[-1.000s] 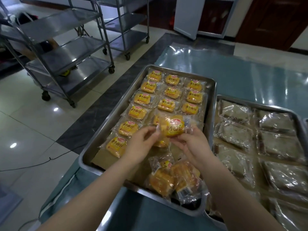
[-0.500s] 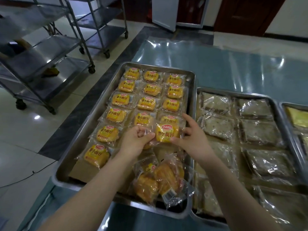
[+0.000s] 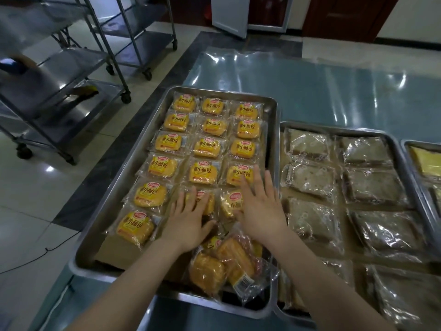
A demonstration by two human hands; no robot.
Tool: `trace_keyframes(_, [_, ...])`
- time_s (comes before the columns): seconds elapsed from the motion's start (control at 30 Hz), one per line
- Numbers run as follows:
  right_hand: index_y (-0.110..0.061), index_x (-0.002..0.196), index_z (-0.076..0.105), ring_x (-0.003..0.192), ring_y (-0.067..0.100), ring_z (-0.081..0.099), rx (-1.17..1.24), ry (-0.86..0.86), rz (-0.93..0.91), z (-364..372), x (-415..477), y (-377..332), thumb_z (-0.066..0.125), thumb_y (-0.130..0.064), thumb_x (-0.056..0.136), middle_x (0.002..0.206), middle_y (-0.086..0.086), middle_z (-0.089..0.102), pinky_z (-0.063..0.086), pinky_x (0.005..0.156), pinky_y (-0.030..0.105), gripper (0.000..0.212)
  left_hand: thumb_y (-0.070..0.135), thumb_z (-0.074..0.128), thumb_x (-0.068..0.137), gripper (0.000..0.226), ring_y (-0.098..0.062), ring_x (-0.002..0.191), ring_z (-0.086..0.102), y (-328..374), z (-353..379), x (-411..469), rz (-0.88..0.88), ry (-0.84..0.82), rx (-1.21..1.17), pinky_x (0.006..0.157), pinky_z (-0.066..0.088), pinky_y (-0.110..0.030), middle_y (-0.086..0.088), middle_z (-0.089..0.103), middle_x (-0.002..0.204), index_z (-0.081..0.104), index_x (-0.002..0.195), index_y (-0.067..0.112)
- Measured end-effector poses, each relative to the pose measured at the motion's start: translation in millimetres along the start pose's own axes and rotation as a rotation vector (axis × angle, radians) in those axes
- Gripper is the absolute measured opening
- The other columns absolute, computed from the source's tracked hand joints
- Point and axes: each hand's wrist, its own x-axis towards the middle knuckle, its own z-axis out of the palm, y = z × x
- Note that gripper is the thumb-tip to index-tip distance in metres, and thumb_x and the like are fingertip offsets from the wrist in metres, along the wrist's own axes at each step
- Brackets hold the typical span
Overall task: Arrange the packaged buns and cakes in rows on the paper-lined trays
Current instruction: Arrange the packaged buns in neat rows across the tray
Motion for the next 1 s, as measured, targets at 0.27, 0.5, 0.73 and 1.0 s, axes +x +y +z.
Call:
trace_keyframes(0.27, [-0.037,0.149,-0.010,0.140,0.016,-0.027,-0.091,-0.363,-0.297,3,5,11,0.046,-0.002,0.089,0.152,-0.006,-0.028,-0.005,0.117,0.043,0.089,0.042,0.057,0.087,0.063,-0.012,0.139,0.016,-10,-14,-18,0.090,0.317,-0.160,0.111,0.019,-0.034,0.015,0.018,0.149,0.027,0.142,0.037])
trace_keyframes(0.5, [-0.031,0.152,0.003,0.145,0.020,-0.011,0.088,-0.329,-0.209,-1,6,1,0.047,-0.015,0.097,0.158,-0.003,-0.013,0.007,0.119,0.045,0.072,0.035,0.061,0.087,0.005,0.002,0.081,0.060,-18,-16,-57,-0.085,0.186,-0.526,0.067,0.045,-0.016,0.017,0.064,0.086,0.063,0.091,0.033])
trace_keyframes(0.73, [-0.034,0.093,0.056,0.079,0.004,0.061,0.447,-0.007,-0.009,-25,-26,-25,0.060,-0.036,0.089,0.086,-0.019,0.059,0.049,0.062,0.020,0.006,0.047,0.062,0.083,0.029,-0.003,0.095,0.058,-20,-11,-77,-0.161,0.014,-0.756,0.076,0.046,-0.022,0.015,0.061,0.103,0.056,0.107,0.031])
trace_keyframes(1.0, [-0.025,0.109,0.061,0.093,0.017,0.056,0.072,-0.256,-0.071,-17,-49,-52,0.068,-0.032,0.083,0.106,-0.003,0.061,0.052,0.081,0.037,0.028,0.025,0.071,0.081,0.016,-0.011,0.076,0.059,-24,-6,-98,-0.215,0.245,-0.897,0.063,0.039,-0.024,0.003,0.064,0.080,0.056,0.076,0.020])
